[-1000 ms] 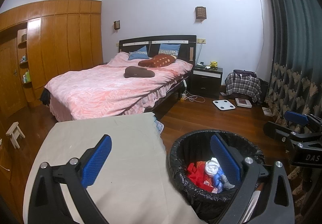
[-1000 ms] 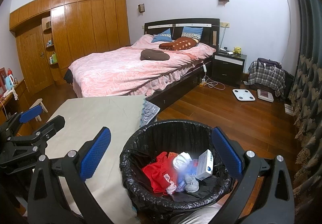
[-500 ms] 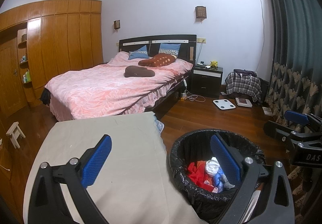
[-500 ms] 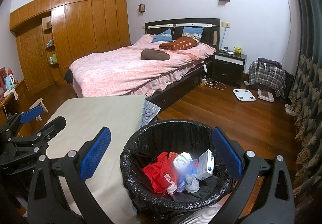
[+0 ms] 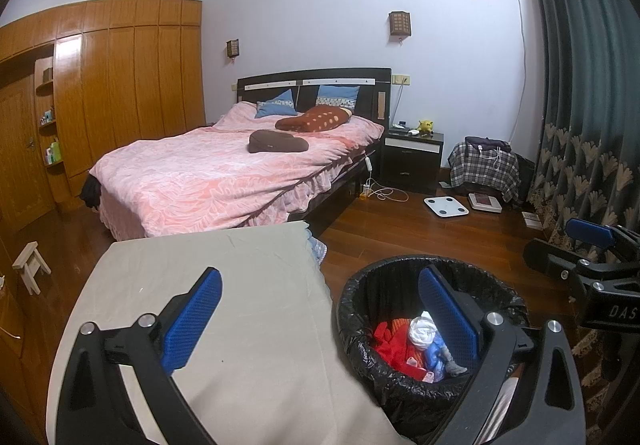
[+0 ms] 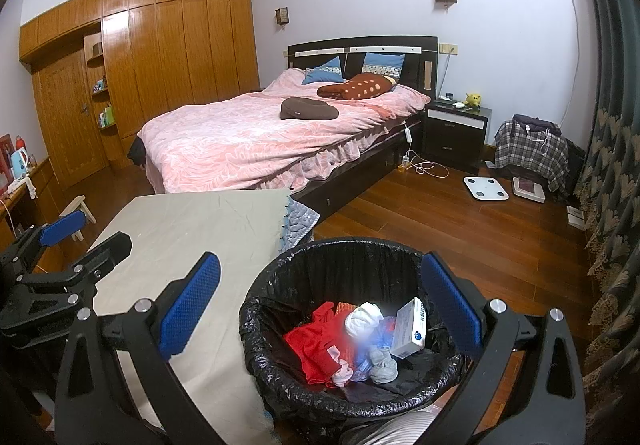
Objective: Collect trash
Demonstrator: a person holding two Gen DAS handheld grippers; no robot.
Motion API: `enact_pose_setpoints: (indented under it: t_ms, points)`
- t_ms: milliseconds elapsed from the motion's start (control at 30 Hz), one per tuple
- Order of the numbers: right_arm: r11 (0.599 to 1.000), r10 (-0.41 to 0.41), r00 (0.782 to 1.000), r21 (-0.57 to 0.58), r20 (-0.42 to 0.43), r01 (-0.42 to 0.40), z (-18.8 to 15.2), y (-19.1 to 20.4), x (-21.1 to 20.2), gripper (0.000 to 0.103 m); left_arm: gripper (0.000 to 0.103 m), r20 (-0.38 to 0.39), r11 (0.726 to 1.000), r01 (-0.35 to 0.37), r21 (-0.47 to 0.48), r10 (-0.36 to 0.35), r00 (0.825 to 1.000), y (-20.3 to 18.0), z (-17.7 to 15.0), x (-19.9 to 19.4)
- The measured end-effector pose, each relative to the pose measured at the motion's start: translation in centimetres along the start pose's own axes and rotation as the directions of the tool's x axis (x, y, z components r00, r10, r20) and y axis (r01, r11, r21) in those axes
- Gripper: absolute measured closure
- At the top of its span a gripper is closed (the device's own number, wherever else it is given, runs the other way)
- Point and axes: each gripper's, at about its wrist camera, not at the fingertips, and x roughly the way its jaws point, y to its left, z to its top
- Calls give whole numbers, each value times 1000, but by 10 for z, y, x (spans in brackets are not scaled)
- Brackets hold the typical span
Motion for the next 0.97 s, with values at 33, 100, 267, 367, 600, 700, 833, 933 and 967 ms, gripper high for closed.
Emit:
enact_pose_setpoints:
  t_ms: [33, 100, 267, 367, 600, 700, 833, 933, 967]
  points:
    - [1000, -1, 1000, 0, -1, 1, 0, -1, 0, 5, 6, 0, 1000, 0, 0, 0, 1000, 0, 0, 0]
    - [1000, -1, 1000, 1, 0, 1, 0, 0, 0, 5, 6, 0, 1000, 1, 2, -1, 1000, 0, 0, 0]
    - [1000, -1, 1000, 1, 0, 1, 0, -1, 0, 5, 6, -2, 1000, 0, 0, 0, 1000, 1, -1, 0]
    - [1000, 0, 1000, 1, 0, 0, 0, -1, 0, 5, 6, -4, 1000, 2, 0, -2, 1000, 1, -2, 1]
    - [1000, 2, 1000, 1, -6, -2, 1, 3, 0, 5, 6, -5, 1000, 2, -2, -2, 1000, 1, -5, 2]
    - [1000, 3, 1000, 0, -7, -3, 1, 8, 0, 5, 6, -5, 1000, 2, -3, -2, 1000, 1, -7, 3]
    - [1000, 4, 1000, 0, -7, -4, 1, 10, 0, 5, 6, -6, 1000, 1, -2, -1, 1000, 2, -7, 3]
    - [1000, 4, 1000, 0, -8, -4, 1, 10, 0, 5, 6, -5, 1000, 2, -3, -2, 1000, 2, -6, 3]
    - [1000, 5, 1000, 0, -8, -5, 1, 9, 0, 5, 6, -5, 1000, 1, -3, -1, 1000, 2, -8, 2]
